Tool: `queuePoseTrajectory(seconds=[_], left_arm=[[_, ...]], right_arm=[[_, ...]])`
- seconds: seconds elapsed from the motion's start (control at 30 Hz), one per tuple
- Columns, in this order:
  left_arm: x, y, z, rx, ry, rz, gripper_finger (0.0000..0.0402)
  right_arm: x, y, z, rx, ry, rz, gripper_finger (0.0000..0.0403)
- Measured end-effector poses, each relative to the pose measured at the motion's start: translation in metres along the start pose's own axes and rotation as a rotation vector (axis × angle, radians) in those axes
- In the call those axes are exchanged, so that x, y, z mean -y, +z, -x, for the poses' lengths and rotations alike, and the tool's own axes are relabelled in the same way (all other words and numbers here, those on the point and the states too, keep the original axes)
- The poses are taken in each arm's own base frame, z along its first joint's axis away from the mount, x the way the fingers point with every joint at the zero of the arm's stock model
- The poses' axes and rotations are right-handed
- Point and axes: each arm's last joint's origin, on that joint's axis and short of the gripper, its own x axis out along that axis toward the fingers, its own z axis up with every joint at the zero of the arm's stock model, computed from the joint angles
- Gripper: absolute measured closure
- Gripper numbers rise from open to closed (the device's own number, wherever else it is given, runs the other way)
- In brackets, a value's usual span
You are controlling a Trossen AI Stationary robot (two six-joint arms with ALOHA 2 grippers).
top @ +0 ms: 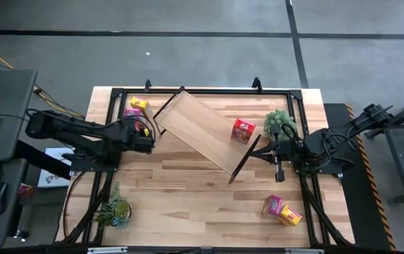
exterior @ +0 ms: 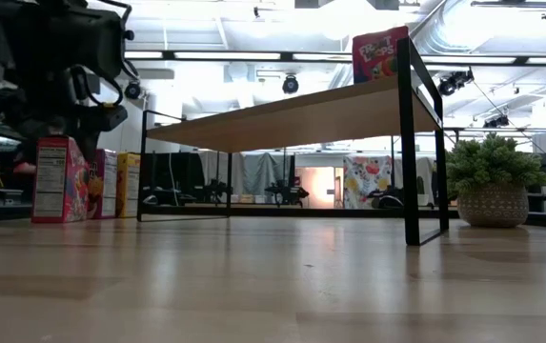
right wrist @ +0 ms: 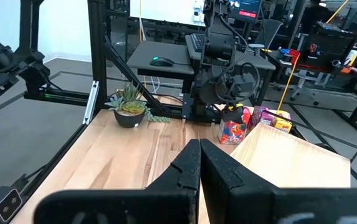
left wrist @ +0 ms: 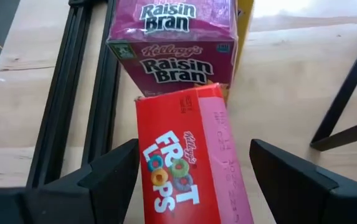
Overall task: Stack cereal on shelf
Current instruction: Put the red cereal box on the shelf
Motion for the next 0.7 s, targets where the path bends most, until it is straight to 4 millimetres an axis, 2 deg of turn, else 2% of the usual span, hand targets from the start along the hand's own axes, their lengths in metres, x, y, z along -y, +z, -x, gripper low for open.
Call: queuePoseTrajectory(seconds=[0.5, 0.7], left_arm=[[0.0014, -0.0017, -0.0012, -0.023, 0.011, -0.017, 0.0205], [-0.0001, -0.0013, 0.0003, -0.039, -0.002, -0.043, 0.0229]], right_arm=[[0.0001, 0.0001, 0.0000, 0.000, -0.002, -0.003, 0.0403], [0.0001, 0.0001, 0.0000, 0.000, -0.002, -0.003, 0.0403]])
